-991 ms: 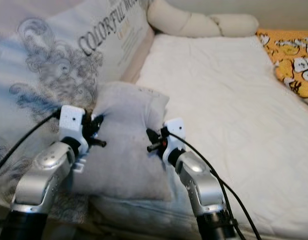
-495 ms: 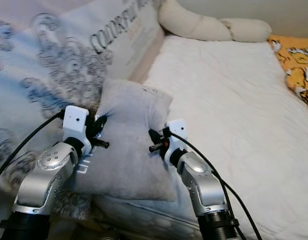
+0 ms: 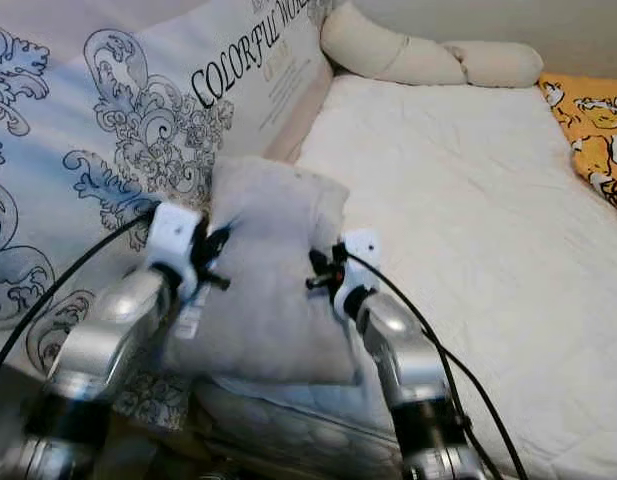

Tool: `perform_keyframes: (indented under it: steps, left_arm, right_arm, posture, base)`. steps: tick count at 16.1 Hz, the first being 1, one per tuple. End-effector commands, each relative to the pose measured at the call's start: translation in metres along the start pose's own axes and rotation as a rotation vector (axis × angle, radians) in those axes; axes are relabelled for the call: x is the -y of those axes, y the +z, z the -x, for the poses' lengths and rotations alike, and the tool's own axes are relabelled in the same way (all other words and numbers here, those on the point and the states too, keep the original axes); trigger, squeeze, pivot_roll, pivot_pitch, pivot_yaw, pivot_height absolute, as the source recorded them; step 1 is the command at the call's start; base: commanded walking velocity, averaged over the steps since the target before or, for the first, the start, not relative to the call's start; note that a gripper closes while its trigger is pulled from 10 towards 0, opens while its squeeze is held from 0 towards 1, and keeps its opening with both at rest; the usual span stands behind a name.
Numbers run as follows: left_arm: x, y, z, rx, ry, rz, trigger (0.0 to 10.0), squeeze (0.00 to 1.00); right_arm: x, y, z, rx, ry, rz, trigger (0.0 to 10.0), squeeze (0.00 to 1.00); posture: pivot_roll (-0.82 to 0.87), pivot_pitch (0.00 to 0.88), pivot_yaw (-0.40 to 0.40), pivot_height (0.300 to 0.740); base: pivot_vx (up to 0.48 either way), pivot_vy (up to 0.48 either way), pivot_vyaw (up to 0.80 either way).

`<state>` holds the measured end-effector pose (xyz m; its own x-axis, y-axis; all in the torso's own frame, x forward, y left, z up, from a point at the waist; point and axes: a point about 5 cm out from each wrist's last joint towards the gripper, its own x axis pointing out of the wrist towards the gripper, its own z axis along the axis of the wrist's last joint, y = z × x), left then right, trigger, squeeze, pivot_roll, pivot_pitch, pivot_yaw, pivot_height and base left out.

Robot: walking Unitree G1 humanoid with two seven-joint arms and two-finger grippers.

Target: Clean up the room

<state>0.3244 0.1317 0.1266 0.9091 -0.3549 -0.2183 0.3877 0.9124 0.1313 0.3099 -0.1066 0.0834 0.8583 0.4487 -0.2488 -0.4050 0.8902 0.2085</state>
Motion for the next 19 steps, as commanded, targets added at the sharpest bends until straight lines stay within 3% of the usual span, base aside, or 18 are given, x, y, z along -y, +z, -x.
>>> perform_keyframes:
  steps: [1,6,7,12,16,19]
  left_arm:
    - [-0.005,0.01,-0.003,0.044,0.008,-0.035,10.0,0.0]
    - [-0.015,0.03,-0.04,0.066,-0.024,-0.174,10.0,0.0]
    - [-0.015,0.035,-0.048,0.066,-0.013,-0.2,10.0,0.0]
    - [-0.009,0.034,-0.06,0.07,0.006,-0.314,10.0,0.0]
    - [-0.006,0.037,-0.066,0.071,0.047,-0.472,10.0,0.0]
    - [-0.006,0.037,-0.067,0.075,0.063,-0.502,10.0,0.0]
  right_arm:
    - [-0.001,0.003,-0.003,0.017,-0.005,0.013,10.0,0.0]
    - [0.002,0.006,-0.04,-0.003,-0.095,-0.013,10.0,0.0]
    - [0.003,0.008,-0.046,-0.013,-0.144,-0.004,10.0,0.99]
    - [-0.003,0.003,-0.049,0.011,-0.143,-0.005,10.0,1.0]
    - [0.011,-0.008,-0.026,0.143,-0.123,-0.059,10.0,1.0]
    - [0.018,-0.009,-0.009,0.216,-0.107,-0.041,10.0,1.0]
  posture:
    - [0.07,0.0,0.055,0.74]
    - [0.06,0.0,0.085,0.74]
    - [0.07,0.0,0.084,0.74]
    - [0.05,0.0,0.092,0.74]
    - [0.01,0.0,0.11,0.74]
    - [0.0,0.0,0.119,0.74]
  base:
    - [0.0,0.0,0.0]
    - [0.0,0.0,0.0]
    - [0.0,0.0,0.0]
    - [0.0,0.0,0.0]
    - [0.0,0.0,0.0]
    - [0.0,0.0,0.0]
